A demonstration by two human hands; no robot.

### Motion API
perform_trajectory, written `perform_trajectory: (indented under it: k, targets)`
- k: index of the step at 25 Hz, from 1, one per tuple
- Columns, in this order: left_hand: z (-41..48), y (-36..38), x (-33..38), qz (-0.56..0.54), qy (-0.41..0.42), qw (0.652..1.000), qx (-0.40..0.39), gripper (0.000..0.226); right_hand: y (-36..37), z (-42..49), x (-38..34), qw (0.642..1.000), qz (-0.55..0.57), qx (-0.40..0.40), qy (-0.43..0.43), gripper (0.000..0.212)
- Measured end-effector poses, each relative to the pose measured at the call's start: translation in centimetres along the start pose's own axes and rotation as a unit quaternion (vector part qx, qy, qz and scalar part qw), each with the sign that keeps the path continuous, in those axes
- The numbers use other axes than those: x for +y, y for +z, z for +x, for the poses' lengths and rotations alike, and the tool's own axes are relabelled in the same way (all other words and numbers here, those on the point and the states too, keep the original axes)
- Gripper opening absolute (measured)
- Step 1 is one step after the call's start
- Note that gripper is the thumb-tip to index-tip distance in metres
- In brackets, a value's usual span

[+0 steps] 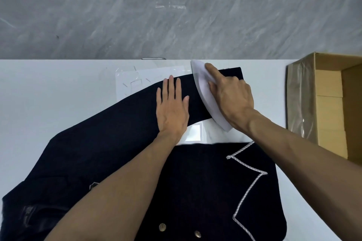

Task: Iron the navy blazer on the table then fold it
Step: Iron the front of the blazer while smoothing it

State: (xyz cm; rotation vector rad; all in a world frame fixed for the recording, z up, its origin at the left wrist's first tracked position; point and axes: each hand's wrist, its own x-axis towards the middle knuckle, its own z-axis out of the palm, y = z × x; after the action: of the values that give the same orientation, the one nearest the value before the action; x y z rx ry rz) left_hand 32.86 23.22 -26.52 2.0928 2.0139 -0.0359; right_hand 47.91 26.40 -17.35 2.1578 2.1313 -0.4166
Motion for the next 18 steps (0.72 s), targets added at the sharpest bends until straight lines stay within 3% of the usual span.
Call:
perform_trajectory:
  k: [9, 18]
  targets:
    - [0.3, 0.5, 0.1, 0.024, 0.003, 0.999, -0.027, 0.067, -1.0, -0.4, 2.6, 0.997, -0.071, -0.03, -0.019, 0.058]
    - [0.2, 0.5, 0.1, 0.028, 0.003, 0.999, -0.021, 0.066, -3.0, 1.8, 6.0, 0.997, 0.016, 0.004, 0.072, 0.051]
